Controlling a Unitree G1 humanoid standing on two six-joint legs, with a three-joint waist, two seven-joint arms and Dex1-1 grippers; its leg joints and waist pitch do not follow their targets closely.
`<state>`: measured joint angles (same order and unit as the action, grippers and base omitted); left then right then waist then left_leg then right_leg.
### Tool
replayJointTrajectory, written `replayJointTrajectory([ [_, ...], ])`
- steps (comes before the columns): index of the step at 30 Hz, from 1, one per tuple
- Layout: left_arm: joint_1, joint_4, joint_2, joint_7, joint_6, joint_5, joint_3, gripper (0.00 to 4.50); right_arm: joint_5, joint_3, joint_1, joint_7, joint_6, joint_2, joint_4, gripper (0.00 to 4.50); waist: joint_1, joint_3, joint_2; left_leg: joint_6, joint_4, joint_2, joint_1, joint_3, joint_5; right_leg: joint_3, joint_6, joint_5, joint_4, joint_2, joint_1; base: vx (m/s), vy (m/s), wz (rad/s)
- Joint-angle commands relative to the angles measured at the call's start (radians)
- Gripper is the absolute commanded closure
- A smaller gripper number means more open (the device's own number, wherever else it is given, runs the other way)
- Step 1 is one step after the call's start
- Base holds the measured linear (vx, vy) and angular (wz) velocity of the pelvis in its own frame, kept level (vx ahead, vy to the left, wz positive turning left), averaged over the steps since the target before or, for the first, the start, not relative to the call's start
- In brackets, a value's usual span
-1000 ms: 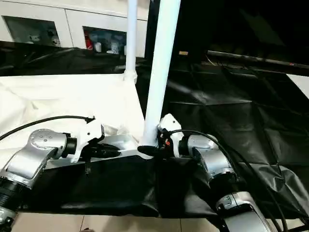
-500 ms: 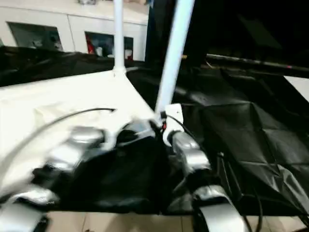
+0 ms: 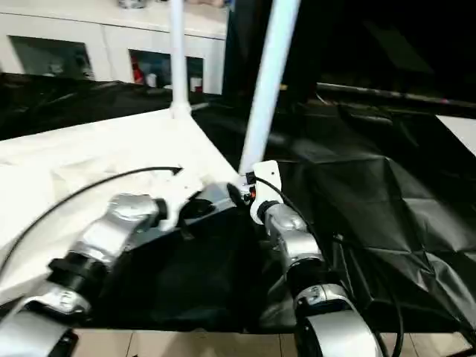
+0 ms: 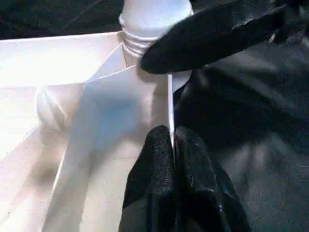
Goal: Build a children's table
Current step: Rotate leg to tighten
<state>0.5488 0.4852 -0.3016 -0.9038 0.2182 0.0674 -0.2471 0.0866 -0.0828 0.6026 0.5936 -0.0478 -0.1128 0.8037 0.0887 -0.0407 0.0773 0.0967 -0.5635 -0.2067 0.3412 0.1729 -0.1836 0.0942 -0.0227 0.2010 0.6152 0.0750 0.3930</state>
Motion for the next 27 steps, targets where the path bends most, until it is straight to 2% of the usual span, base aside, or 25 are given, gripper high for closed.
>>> replayJointTrajectory([
  [1, -0.04, -0.035, 0.007, -0.108, -0.043, -0.076, -0.012, 4.5, 0.004, -0.061, -0.009, 0.135, -0.011, -0.018, -0.068, 0.59, 0.008, 0.054, 0.005, -0.054, 0.055, -0.031, 0.011, -0.004, -0.116, -0.062, -0.13, 0.18, -0.071, 0.078, -0.048, 0.0, 0.0, 0.0],
  [2, -0.051, -0.055, -0.006, -0.132, -0.037, -0.088, -0.009, 4.5, 0.006, -0.073, -0.02, 0.18, -0.016, -0.042, -0.089, 0.59, 0.007, 0.056, 0.003, -0.067, 0.052, -0.031, 0.012, -0.002, -0.078, -0.062, -0.159, 0.106, -0.061, 0.076, -0.048, 0.0, 0.0, 0.0],
  [3, -0.066, -0.089, -0.034, -0.172, -0.029, -0.106, -0.007, 4.5, 0.006, -0.092, -0.038, 0.251, -0.019, -0.086, -0.126, 0.59, 0.008, 0.057, 0.004, -0.072, 0.05, -0.03, 0.013, -0.002, -0.059, -0.062, -0.169, 0.071, -0.057, 0.074, -0.051, 0.0, 0.0, 0.0],
  [4, -0.079, -0.116, -0.057, -0.205, -0.021, -0.12, -0.007, 4.5, 0.006, -0.103, -0.05, 0.302, -0.022, -0.118, -0.152, 0.59, 0.01, 0.057, 0.004, -0.094, 0.046, -0.029, 0.013, 0.002, -0.036, -0.061, -0.195, 0.0, -0.05, 0.069, -0.051, 0.0, 0.0, 0.0],
  [5, -0.079, -0.116, -0.057, -0.205, -0.021, -0.12, -0.007, 4.5, 0.006, -0.103, -0.05, 0.302, -0.022, -0.118, -0.152, 0.59, 0.01, 0.057, 0.004, -0.1, 0.045, -0.029, 0.014, 0.001, -0.036, -0.06, -0.199, -0.011, -0.047, 0.071, -0.053, 0.0, 0.0, 0.0],
  [7, -0.108, -0.184, -0.112, -0.284, 0.006, -0.155, -0.009, 4.5, 0.017, -0.113, -0.071, 0.39, -0.041, -0.172, -0.2, 0.59, 0.011, 0.058, 0.004, -0.109, 0.044, -0.03, 0.012, 0.001, -0.038, -0.06, -0.21, -0.02, -0.046, 0.072, -0.054, 0.0, 0.0, 0.0],
  [9, -0.127, -0.227, -0.14, -0.333, 0.034, -0.182, -0.012, 4.5, 0.016, -0.113, -0.074, 0.412, -0.043, -0.188, -0.207, 0.59, 0.008, 0.056, 0.005, -0.108, 0.045, -0.03, 0.01, 0.003, -0.051, -0.061, -0.222, -0.006, -0.048, 0.072, -0.051, 0.0, 0.0, 0.0],
  [10, -0.134, -0.243, -0.149, -0.349, 0.047, -0.19, -0.012, 4.5, 0.017, -0.114, -0.076, 0.418, -0.047, -0.192, -0.213, 0.59, 0.007, 0.053, 0.005, -0.103, 0.048, -0.03, 0.012, 0.003, -0.071, -0.061, -0.22, 0.027, -0.052, 0.073, -0.051, 0.0, 0.0, 0.0],
  [11, -0.14, -0.257, -0.156, -0.364, 0.059, -0.196, -0.013, 4.5, 0.017, -0.115, -0.076, 0.422, -0.049, -0.194, -0.215, 0.59, 0.007, 0.051, 0.003, -0.09, 0.049, -0.032, 0.009, 0.002, -0.085, -0.061, -0.216, 0.058, -0.054, 0.074, -0.05, 0.0, 0.0, 0.0],
  [16, -0.153, -0.277, -0.164, -0.372, 0.066, -0.194, -0.012, 4.5, 0.023, -0.126, -0.075, 0.436, -0.063, -0.182, -0.223, 0.59, 0.003, 0.05, 0.004, -0.059, 0.051, -0.031, 0.007, 0.001, -0.111, -0.062, -0.198, 0.117, -0.06, 0.073, -0.05, 0.0, 0.0, 0.0],
  [17, -0.154, -0.277, -0.165, -0.373, 0.066, -0.195, -0.012, 4.5, 0.028, -0.126, -0.077, 0.439, -0.07, -0.181, -0.231, 0.59, 0.003, 0.05, 0.005, -0.057, 0.051, -0.031, 0.009, 0.0, -0.109, -0.062, -0.196, 0.117, -0.06, 0.073, -0.051, 0.0, 0.0, 0.0],
  [19, -0.155, -0.281, -0.169, -0.372, 0.07, -0.199, -0.014, 4.5, 0.031, -0.127, -0.08, 0.447, -0.081, -0.18, -0.242, 0.86, 0.003, 0.05, 0.005, -0.056, 0.05, -0.03, 0.009, 0.0, -0.102, -0.063, -0.191, 0.114, -0.059, 0.072, -0.051, 0.0, 0.0, 0.0],
  [27, -0.164, -0.303, -0.175, -0.375, 0.105, -0.212, -0.016, 4.5, 0.045, -0.127, -0.092, 0.468, -0.101, -0.179, -0.254, 1.38, 0.003, 0.052, 0.005, -0.06, 0.047, -0.029, 0.009, 0.001, -0.086, -0.062, -0.201, 0.08, -0.055, 0.071, -0.052, 0.0, 0.0, 0.0],
])
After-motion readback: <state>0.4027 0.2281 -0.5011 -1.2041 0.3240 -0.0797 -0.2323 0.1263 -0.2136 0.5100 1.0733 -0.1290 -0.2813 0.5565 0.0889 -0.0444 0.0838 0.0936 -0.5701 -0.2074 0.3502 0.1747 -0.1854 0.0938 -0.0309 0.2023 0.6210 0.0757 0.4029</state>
